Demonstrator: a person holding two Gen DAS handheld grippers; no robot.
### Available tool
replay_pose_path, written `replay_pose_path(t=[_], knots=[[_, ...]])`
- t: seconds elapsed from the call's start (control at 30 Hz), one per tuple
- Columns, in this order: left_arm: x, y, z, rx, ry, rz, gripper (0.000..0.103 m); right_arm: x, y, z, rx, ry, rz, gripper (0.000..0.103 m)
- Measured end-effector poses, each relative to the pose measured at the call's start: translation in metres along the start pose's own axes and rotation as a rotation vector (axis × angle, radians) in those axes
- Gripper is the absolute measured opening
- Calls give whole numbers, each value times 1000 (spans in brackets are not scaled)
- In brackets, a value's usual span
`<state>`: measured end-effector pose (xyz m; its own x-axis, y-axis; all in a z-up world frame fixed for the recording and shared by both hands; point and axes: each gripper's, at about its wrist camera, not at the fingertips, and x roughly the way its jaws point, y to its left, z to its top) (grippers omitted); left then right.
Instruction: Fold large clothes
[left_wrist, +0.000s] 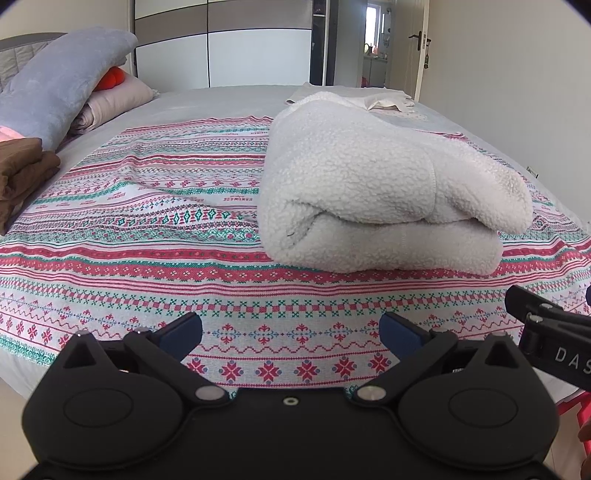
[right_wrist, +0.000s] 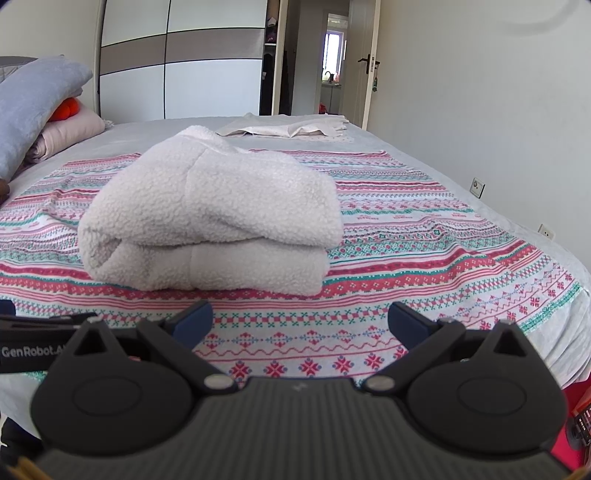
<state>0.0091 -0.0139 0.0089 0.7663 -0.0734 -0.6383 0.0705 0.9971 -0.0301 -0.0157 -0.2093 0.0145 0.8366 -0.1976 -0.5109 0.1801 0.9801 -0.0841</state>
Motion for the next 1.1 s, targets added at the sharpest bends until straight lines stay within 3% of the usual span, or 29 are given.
replay_pose_path(t=[1.1], knots=[[4,2,-2,-6,3,3,103,6,-1,-2,-8,9,8,103]])
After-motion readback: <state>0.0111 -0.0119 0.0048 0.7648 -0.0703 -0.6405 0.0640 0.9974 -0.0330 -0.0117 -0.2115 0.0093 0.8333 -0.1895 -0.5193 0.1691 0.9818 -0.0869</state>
